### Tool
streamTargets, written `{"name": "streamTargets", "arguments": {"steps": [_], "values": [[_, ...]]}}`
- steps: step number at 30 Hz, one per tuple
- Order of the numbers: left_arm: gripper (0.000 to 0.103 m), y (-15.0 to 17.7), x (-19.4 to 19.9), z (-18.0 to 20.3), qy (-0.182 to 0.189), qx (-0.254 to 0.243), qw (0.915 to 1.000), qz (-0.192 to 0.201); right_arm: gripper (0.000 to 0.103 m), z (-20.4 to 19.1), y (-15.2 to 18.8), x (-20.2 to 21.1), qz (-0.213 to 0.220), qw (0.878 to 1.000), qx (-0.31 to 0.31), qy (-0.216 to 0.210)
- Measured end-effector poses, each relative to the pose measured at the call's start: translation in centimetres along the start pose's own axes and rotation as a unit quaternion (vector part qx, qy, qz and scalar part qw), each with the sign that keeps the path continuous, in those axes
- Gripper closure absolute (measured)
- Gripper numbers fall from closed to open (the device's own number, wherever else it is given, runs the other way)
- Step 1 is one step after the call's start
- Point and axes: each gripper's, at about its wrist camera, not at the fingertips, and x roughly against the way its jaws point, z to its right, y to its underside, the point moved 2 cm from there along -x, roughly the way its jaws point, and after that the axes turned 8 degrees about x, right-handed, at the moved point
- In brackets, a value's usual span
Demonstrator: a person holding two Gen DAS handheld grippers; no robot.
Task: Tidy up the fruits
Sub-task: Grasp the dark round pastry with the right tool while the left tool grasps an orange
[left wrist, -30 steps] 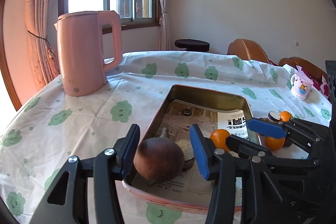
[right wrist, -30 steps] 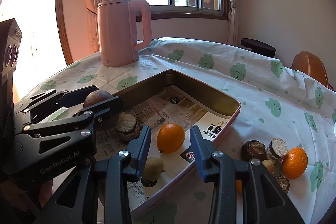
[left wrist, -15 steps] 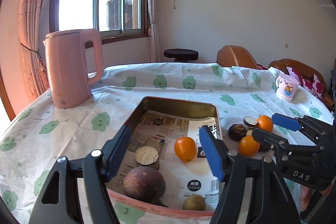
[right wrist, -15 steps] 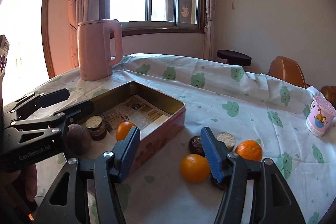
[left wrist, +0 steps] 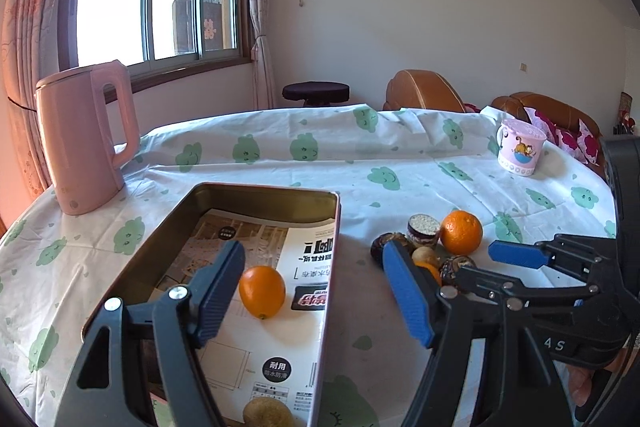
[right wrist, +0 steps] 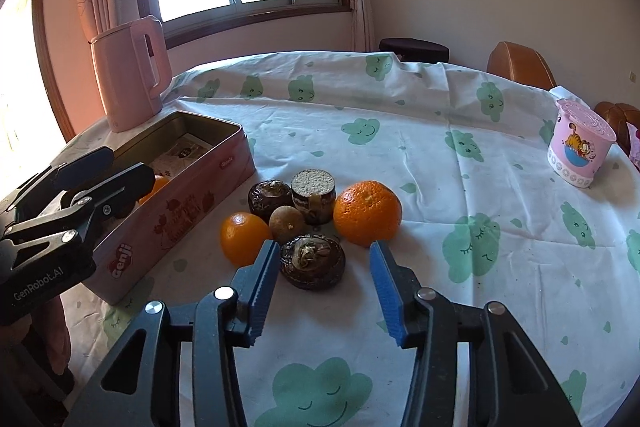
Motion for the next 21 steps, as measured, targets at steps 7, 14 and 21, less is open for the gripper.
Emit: {"name": "streamTargets", "arguments": {"steps": [7, 14, 21], "values": [[0.029, 0.4, -0.2, 1.2, 0.013, -0.017, 0.9998, -0.007, 0.057, -0.4, -0.3, -2.1, -0.04, 0.999, 0.001, -0.018], [0.031, 0.7, -0.2, 3.3, 0.04, -0.046, 0.998, -0.019, 0.06, -0.1, -0.1, -1.7, -0.032, 0.999, -0.004, -0.025], [0.032, 1.1, -1.6, 5.2, 0.058, -0.068, 0.9945, -0.055, 0.06, 1.9, 0.6, 1.2, 0.013, 0.999, -0.018, 0.046]]}}
